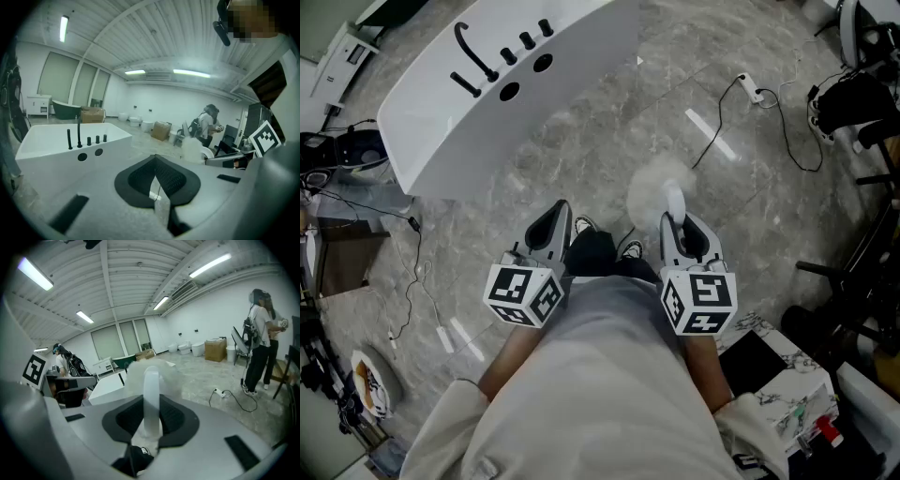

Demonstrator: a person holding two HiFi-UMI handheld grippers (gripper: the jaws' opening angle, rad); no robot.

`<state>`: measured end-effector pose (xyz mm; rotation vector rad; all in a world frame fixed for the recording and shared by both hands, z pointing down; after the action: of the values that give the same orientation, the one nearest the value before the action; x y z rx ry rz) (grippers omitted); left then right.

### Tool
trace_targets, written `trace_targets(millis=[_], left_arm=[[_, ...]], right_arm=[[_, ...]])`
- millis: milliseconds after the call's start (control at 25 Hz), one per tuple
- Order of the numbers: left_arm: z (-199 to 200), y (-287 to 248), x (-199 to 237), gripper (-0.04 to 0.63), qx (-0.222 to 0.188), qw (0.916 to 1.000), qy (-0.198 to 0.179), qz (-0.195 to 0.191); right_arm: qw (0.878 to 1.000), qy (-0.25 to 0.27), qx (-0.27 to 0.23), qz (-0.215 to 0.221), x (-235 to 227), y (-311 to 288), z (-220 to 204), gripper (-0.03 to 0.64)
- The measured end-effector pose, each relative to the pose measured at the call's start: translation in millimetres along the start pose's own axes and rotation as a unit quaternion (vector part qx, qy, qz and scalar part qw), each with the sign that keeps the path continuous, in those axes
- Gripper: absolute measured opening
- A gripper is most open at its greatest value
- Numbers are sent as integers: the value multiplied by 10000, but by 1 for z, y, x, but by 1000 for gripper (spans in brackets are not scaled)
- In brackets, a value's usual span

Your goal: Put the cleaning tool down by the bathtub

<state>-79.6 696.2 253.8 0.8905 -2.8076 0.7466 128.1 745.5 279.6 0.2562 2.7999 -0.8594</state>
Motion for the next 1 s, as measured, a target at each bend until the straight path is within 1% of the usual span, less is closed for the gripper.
trace_targets(millis=[320,520,600,720,880,1000], left_arm=[[-6,1,-12,9,89,9999,32,-125],[-6,-6,-7,9,144,9999,36,-35],[-8,-12,-5,9,194,9998,55,-52],[-7,-25,-2,9,275,9995,61,-119],[2,-46,9,9,293,9993,160,-160],[10,-63,19,9,343,9991,153,-186]], right_arm=[[9999,-126,7,-13,-10,8,-5,80],[9996,-292,-30,23,-15,1,-1,80],[9997,-240,-24,-19,-17,-3,2,80],[9995,-312,25,-9,-21,-13,6,80],[9994,-317,106,-4,-26,-33,19,80],[9994,-308,140,-7,-31,-51,30,80]])
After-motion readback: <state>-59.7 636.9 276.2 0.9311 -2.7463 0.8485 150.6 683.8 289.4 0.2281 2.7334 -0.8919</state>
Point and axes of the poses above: the fingertips, and each gripper's own axes: y backward along the fingers, x to its left, z out of its top, the point moved 4 cm from there along y, backward along the fingers, and after that the axes turned 2 degrees about x, right-handed, at the moved point
